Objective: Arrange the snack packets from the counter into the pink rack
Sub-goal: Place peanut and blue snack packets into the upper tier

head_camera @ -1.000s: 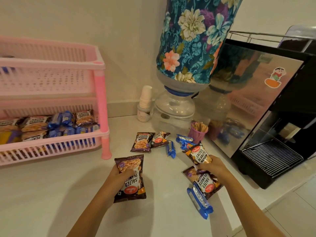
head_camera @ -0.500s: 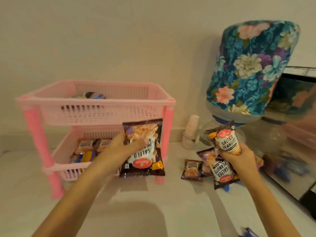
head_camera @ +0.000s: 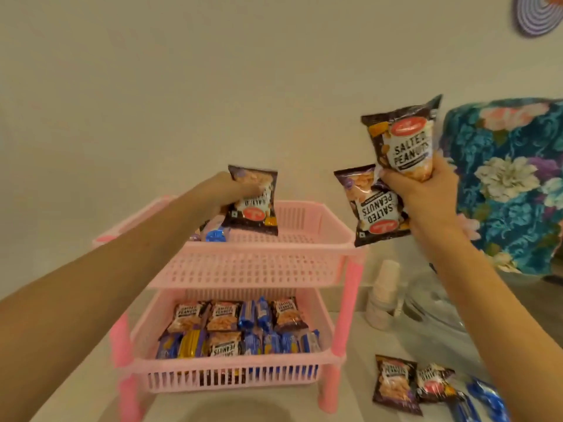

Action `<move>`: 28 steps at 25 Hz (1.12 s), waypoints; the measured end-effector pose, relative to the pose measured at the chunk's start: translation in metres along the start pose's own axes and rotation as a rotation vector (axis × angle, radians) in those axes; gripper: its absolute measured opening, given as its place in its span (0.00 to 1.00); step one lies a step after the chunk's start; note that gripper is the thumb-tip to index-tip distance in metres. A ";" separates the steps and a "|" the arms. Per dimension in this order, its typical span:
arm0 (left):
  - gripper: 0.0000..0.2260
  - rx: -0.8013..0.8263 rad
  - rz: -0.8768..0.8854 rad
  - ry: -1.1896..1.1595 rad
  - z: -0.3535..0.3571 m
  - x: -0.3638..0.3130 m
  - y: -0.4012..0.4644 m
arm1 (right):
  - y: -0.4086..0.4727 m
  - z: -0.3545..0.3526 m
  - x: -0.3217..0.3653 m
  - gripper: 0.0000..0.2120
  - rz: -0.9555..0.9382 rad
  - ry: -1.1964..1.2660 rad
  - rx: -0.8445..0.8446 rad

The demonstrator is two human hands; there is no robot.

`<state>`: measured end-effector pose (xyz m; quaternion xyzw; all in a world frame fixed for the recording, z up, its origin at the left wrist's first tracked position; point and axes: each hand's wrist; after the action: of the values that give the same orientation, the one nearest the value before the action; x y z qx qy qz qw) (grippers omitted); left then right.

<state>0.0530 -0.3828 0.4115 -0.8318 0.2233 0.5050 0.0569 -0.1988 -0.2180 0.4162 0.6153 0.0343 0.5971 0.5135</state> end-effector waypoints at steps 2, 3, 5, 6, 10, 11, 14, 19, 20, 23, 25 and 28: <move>0.11 0.016 -0.048 0.159 0.008 0.009 0.032 | 0.024 0.027 -0.018 0.19 0.006 -0.032 0.054; 0.12 0.026 -0.079 0.238 0.012 0.011 0.047 | 0.034 0.039 -0.030 0.19 0.018 -0.060 0.082; 0.15 0.055 -0.162 0.373 0.017 0.014 0.072 | 0.047 0.059 -0.054 0.19 0.036 -0.124 0.136; 0.17 0.065 -0.194 0.435 0.019 0.017 0.082 | 0.051 0.068 -0.065 0.19 0.035 -0.148 0.162; 0.27 0.018 -0.284 0.605 0.027 0.025 0.105 | 0.057 0.092 -0.103 0.21 0.066 -0.197 0.214; 0.34 0.030 -0.297 0.626 0.031 0.028 0.106 | 0.055 0.094 -0.110 0.22 0.086 -0.211 0.227; 0.44 0.038 -0.215 0.986 0.031 0.037 0.108 | 0.050 0.098 -0.123 0.21 0.127 -0.260 0.291; 0.32 0.394 -0.012 1.548 0.029 0.038 0.106 | 0.052 0.097 -0.129 0.18 0.214 -0.326 0.280; 0.34 0.517 -0.061 1.546 0.034 0.043 0.105 | 0.053 0.099 -0.130 0.17 0.240 -0.338 0.273; 0.35 0.589 -0.066 1.634 0.042 0.056 0.104 | 0.060 0.111 -0.134 0.17 0.319 -0.366 0.259; 0.34 0.592 -0.036 1.656 0.038 0.056 0.104 | 0.069 0.122 -0.141 0.18 0.403 -0.323 0.177; 0.33 0.626 -0.028 1.641 0.031 0.058 0.108 | 0.072 0.138 -0.158 0.19 0.547 -0.230 0.016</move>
<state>0.0042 -0.4876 0.3601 -0.8814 0.3116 -0.3375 0.1103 -0.1783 -0.4366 0.3872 0.6694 -0.1863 0.6394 0.3292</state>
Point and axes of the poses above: each hand's wrist, its own y-axis towards the middle knuckle, its own z-axis out of the palm, x = y × z, and after that the axes turned 12 degrees about y, right-handed
